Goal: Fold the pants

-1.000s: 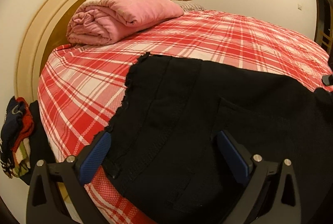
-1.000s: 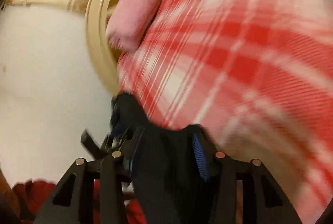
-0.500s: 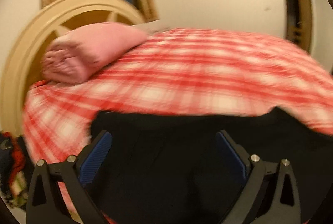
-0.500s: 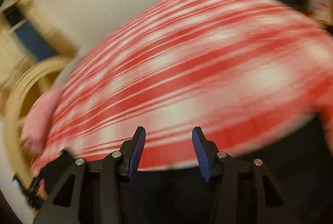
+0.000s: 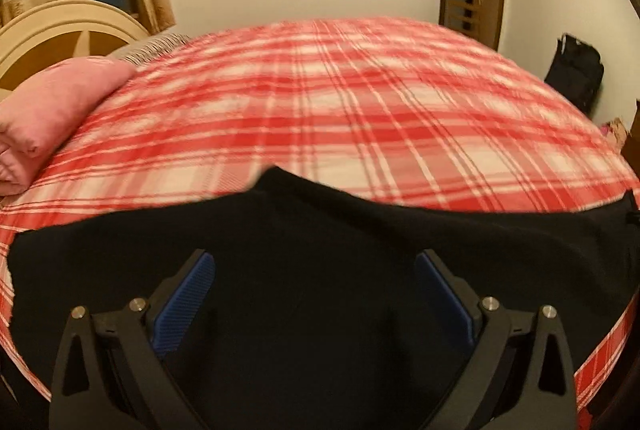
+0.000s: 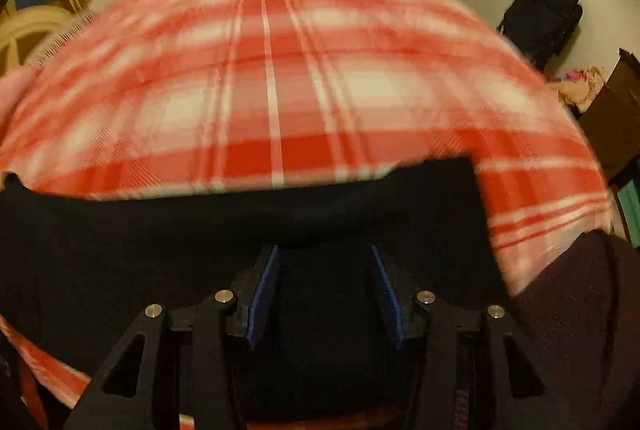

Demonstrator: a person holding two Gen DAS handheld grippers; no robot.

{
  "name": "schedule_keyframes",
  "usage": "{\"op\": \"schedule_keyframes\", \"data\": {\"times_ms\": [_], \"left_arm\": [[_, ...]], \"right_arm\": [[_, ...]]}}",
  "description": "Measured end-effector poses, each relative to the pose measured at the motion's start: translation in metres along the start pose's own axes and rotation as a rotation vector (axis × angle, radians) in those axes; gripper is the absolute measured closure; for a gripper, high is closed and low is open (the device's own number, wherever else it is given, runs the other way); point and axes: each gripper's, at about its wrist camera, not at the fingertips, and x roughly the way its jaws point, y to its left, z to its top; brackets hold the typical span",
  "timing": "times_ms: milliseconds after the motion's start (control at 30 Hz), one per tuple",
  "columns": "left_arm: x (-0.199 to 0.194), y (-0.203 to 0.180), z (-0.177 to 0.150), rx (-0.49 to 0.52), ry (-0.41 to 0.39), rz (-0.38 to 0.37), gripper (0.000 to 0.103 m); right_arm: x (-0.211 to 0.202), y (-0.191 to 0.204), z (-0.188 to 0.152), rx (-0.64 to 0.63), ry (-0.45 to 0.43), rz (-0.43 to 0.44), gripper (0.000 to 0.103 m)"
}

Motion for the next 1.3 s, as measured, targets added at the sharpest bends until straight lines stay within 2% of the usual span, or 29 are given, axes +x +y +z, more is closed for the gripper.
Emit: {"op": "schedule_keyframes", "data": {"times_ms": [33,100,167,233,300,367,400,433,500,600,700,733,800,833,900,1000,1067,1167,1200,1233,1300], "left_arm": [[0.003,-0.004,-0.002,0.006,0.012,0.000,0.001],[0.011,-0.010,-0.007,0.013,0.053,0.015,0.001],[0.023,-0.013,-0.012,0.008,0.113,0.040,0.000],[0.023,-0.005,-0.017,-0.048,0.107,0.017,0.000],[0.020,-0.005,-0.020,-0.049,0.106,0.018,0.000],[0.019,-0.007,-0.020,-0.043,0.105,0.027,0.000],[0.019,-0.007,-0.020,-0.043,0.106,0.030,0.000],[0.019,-0.008,-0.020,-0.041,0.105,0.031,0.000],[0.020,-0.007,-0.021,-0.041,0.100,0.027,0.000],[0.022,-0.007,-0.021,-0.049,0.091,0.032,0.000],[0.024,-0.008,-0.020,-0.052,0.084,0.046,0.000],[0.024,-0.008,-0.020,-0.052,0.084,0.046,0.000],[0.024,-0.008,-0.020,-0.052,0.083,0.045,0.000],[0.024,-0.008,-0.020,-0.052,0.080,0.045,0.000],[0.025,-0.009,-0.019,-0.054,0.077,0.049,0.000],[0.025,-0.010,-0.019,-0.056,0.076,0.053,0.000],[0.025,-0.010,-0.019,-0.059,0.072,0.052,0.000],[0.026,-0.011,-0.019,-0.062,0.070,0.061,0.000],[0.026,-0.011,-0.019,-0.063,0.070,0.061,0.000],[0.026,-0.010,-0.019,-0.064,0.071,0.061,0.000],[0.026,-0.010,-0.019,-0.062,0.072,0.060,0.000]], "right_arm": [[0.000,0.001,0.000,0.001,-0.034,-0.010,0.053],[0.000,0.001,0.004,-0.014,-0.022,-0.011,0.053],[-0.004,-0.011,0.008,0.009,0.000,0.024,0.053],[-0.020,-0.033,0.013,0.095,-0.049,0.004,0.053],[-0.036,-0.053,0.018,0.152,-0.127,0.054,0.053],[-0.041,-0.067,0.026,0.160,-0.142,-0.003,0.053],[-0.040,-0.076,0.032,0.161,-0.137,-0.031,0.053],[-0.037,-0.087,0.037,0.173,-0.129,-0.024,0.053],[-0.027,-0.104,0.044,0.213,-0.100,0.050,0.053],[-0.009,-0.110,0.054,0.241,-0.060,0.151,0.053],[0.015,-0.104,0.056,0.236,0.011,0.114,0.053],[0.018,-0.101,0.055,0.223,0.011,0.100,0.057],[0.012,-0.090,0.055,0.151,-0.013,0.032,0.077],[0.005,-0.087,0.053,0.134,-0.034,0.024,0.081],[-0.016,-0.088,0.046,0.134,-0.112,0.024,0.085],[-0.050,-0.096,0.034,0.184,-0.283,0.056,0.087],[-0.058,-0.102,0.028,0.236,-0.341,0.077,0.087],[-0.019,-0.109,0.036,0.277,-0.231,0.160,0.083],[-0.007,-0.112,0.039,0.284,-0.188,0.184,0.075],[0.006,-0.115,0.041,0.295,-0.141,0.194,0.073],[0.007,-0.124,0.043,0.324,-0.140,0.218,0.070]]}}
